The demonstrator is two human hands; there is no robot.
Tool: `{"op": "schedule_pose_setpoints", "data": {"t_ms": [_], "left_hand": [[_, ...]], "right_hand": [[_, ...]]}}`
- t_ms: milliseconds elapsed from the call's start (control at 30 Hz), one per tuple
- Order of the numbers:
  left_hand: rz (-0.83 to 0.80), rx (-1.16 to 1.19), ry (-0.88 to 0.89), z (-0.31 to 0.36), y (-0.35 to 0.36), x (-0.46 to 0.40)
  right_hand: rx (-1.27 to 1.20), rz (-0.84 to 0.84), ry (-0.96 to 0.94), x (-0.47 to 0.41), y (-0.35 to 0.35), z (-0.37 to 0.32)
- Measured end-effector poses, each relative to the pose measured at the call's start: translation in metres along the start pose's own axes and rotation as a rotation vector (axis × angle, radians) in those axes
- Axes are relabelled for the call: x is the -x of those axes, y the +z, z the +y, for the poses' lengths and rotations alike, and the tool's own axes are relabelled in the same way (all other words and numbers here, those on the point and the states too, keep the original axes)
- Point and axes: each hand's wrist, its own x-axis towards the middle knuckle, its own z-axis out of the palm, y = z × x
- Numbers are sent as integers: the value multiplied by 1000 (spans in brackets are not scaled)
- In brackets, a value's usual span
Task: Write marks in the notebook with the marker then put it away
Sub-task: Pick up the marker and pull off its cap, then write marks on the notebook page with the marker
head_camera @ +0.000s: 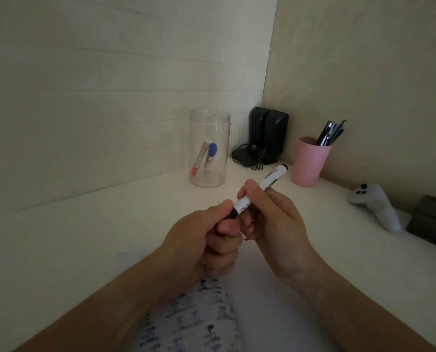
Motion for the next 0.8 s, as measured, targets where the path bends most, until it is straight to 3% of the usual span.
{"op": "schedule_pose_setpoints", "data": {"t_ms": [67, 167, 200, 233, 300, 367, 400, 467, 533, 600, 667, 733, 800], "left_hand": [[93, -332, 69, 3, 0, 3], [255, -1469, 456, -1, -14, 4], [266, -1734, 532, 1, -17, 5], [269, -1855, 489, 4, -17, 6], [294, -1868, 400, 6, -14, 4], [307, -1664, 387, 6, -8, 0], [274, -1440, 334, 4, -5, -4], [168, -713, 137, 4, -1, -2], [-21, -54, 28, 12, -7, 5], [-49, 180, 130, 23, -27, 15], [161, -40, 315, 31, -41, 18], [446, -630, 459, 24, -46, 19], [534, -1116, 419, 10, -39, 15]], "right_hand": [[25, 7, -15, 1, -1, 1], [29, 48, -20, 2, 3, 3], [19, 73, -15, 1, 6, 4], [14, 103, -10, 1, 8, 5], [18, 160, -13, 0, 8, 5], [23, 199, -22, 2, 11, 5], [19, 209, -24, 3, 12, 6], [-2, 221, -35, -2, 11, 7], [-130, 340, -11, -14, -3, 5], [-270, 458, 28, -21, -28, 0], [-224, 448, 11, -16, -43, -1], [-85, 346, -6, -12, -35, 4], [-13, 284, -49, -11, -24, 6]]}}
